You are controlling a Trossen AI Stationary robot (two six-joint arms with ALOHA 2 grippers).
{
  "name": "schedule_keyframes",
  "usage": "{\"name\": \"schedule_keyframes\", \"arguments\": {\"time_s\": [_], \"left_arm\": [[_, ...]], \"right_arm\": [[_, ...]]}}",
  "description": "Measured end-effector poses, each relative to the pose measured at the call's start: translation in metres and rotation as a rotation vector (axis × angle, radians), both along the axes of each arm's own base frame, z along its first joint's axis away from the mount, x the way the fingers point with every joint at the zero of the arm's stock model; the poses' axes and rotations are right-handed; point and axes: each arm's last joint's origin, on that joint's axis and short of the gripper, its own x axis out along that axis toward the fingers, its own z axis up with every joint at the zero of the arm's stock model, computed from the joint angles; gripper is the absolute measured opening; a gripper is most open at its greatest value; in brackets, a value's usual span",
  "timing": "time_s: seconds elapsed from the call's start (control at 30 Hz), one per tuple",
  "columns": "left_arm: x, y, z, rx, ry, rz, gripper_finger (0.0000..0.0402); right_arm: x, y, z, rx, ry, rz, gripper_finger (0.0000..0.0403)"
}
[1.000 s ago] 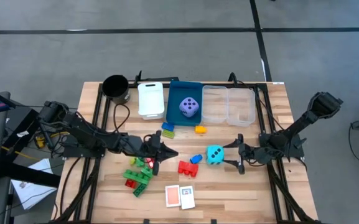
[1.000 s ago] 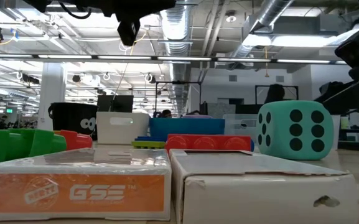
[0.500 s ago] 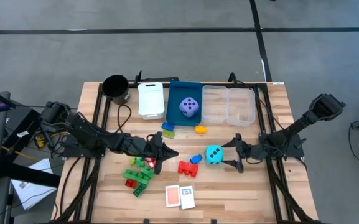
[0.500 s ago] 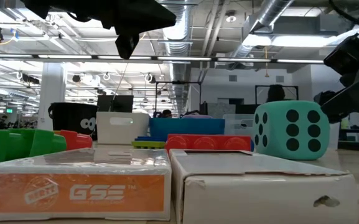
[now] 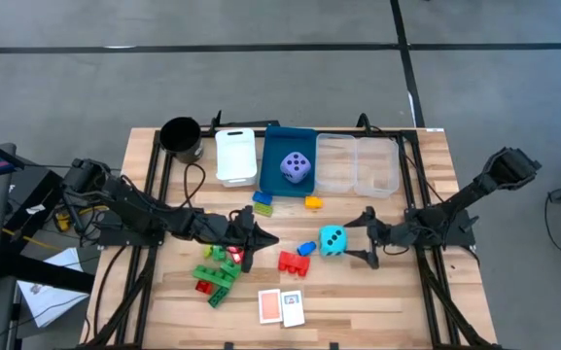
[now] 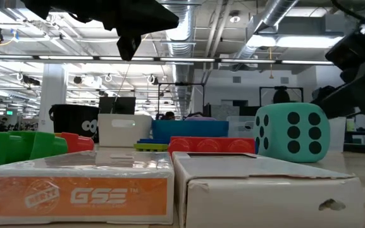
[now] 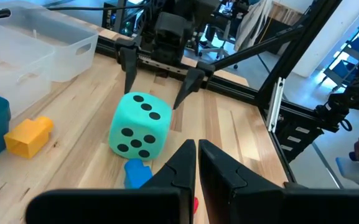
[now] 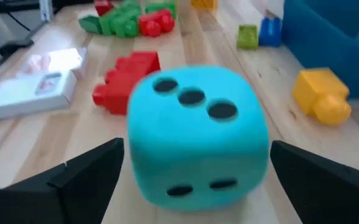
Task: Pick & Place Toys
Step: Put the blue dice into the blue bin
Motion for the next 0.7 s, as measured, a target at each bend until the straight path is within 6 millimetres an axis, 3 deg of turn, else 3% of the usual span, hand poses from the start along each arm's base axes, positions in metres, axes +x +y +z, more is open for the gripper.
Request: {"name": "schedule_keyframes", "arguments": {"time_s": [0.37,0.7], "left_arm": [[0.000,0.000,0.000,-0.005,0.000,0.001,0.0013],[0.000,0.000,0.000,-0.001,-0.001,0.016,0.0013]], "right_arm": [[0.018,0.004,0.001,-0.046,0.051,0.017,0.0398],[0.065,0.010,-0.003,-0.087,0.139,0.013,0.0393]]}}
